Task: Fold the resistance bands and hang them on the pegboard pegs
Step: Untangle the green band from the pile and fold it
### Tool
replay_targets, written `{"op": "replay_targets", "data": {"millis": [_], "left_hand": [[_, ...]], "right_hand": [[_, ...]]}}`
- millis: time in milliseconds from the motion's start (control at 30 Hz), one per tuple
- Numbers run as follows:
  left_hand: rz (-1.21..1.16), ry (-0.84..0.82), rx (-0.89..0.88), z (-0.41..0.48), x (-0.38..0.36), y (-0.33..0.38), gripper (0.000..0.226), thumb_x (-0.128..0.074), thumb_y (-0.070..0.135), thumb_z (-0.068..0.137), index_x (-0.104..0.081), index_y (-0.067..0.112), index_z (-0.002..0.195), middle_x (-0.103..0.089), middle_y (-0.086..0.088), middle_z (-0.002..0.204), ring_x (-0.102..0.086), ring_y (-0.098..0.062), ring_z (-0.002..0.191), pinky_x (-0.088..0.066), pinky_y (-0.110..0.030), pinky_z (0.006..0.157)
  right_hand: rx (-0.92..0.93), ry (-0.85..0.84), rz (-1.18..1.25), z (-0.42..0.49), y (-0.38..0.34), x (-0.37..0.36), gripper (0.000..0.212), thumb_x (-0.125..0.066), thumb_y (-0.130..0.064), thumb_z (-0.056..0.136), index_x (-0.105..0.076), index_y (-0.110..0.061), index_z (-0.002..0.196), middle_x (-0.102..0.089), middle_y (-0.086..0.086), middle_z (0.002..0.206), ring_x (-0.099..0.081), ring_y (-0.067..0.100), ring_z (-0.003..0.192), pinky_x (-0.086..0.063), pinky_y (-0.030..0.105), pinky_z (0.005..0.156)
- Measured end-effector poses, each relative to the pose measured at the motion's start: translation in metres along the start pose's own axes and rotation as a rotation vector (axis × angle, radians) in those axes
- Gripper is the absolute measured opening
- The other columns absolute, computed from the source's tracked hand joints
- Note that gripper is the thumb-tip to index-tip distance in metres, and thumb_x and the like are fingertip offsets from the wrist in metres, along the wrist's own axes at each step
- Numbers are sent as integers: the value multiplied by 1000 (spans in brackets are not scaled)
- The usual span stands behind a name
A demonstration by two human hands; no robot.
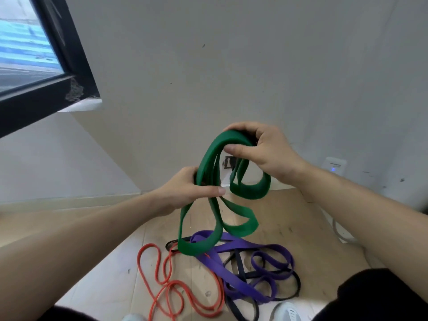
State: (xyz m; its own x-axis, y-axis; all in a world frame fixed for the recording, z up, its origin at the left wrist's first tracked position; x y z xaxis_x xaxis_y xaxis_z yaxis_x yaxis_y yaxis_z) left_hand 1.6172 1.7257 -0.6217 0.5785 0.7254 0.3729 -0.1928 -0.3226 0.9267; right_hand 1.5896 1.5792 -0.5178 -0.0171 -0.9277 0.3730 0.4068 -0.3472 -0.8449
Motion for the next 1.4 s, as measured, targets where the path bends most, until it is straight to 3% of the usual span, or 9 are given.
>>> {"op": "replay_targets", "data": {"millis": [133,267,433,667,867,967,1067,1267,1400], "left_hand": [[-155,119,-72,1,11,21,37,-84,24,77,-69,11,109,-70,-27,104,-73,-35,91,-60,-43,89],[-283,246,-123,3,29,30,32,-86,12,75,-73,14,105,-75,-23,101,-69,-30,89,-58,-45,89],[-271,211,-184,5,22,49,27,-77,2,83,-73,8,109,-79,-4,94,-73,-14,88,-56,-22,81],[-251,239,-221,4,32,72,27,-75,1,85,-73,4,112,-78,-2,94,-72,-11,89,-54,-22,82],[-357,366,-209,-1,65,88,23,-76,6,86,-77,10,108,-76,-15,100,-66,-24,89,-56,-38,90],[-441,409,-216,4,77,107,33,-80,15,77,-76,7,108,-75,-11,94,-64,-25,84,-56,-36,84],[-407,444,-237,15,91,138,33,-81,18,78,-75,8,109,-75,-8,90,-67,-23,80,-59,-41,86],[30,555,-418,34,133,230,23,-79,30,86,-73,28,107,-76,6,94,-73,-20,86,-62,-40,84],[98,685,-510,45,174,282,22,-77,33,88,-71,29,108,-76,5,94,-72,-15,87,-61,-40,86]], "right_hand": [[-57,28,-29,0,7,32,21,-73,-11,89,-69,-19,109,-73,-1,95,-70,8,88,-56,24,83],[-273,-175,-170,-11,41,43,30,-74,-18,89,-64,-22,117,-75,2,101,-73,9,92,-56,30,91],[-327,-417,-275,-25,61,2,35,-78,-24,86,-67,-20,118,-73,-1,106,-69,13,102,-53,34,99],[-194,-220,28,-5,39,-12,33,-74,-9,88,-66,-14,120,-71,11,110,-66,25,109,-55,37,96],[-132,-78,10,11,2,-2,25,-68,-18,94,-66,-24,118,-69,-13,86,-66,0,78,-49,18,70],[-76,45,29,22,-20,13,26,-67,-20,95,-62,-27,120,-73,-1,96,-72,10,87,-59,32,81],[-16,158,75,39,-40,36,25,-70,-19,93,-64,-30,115,-73,3,96,-73,16,90,-58,44,91],[102,301,71,93,-92,87,19,-71,-23,92,-67,-38,103,-73,0,93,-70,19,90,-58,47,89],[201,315,-36,146,-143,109,16,-72,-22,92,-67,-31,104,-72,1,93,-69,22,91,-57,47,91]]}}
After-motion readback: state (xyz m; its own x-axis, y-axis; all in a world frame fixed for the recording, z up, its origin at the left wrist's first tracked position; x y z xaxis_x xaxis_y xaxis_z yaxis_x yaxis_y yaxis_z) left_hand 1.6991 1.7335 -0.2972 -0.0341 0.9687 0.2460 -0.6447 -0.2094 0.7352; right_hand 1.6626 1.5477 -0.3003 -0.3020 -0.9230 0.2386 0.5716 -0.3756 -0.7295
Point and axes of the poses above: each hand's wrist, its own z-axis towards the middle knuckle, its own x-axis out of the back of the hand, y = z × x, the point moved 9 cm from there along z, towards the middle knuckle
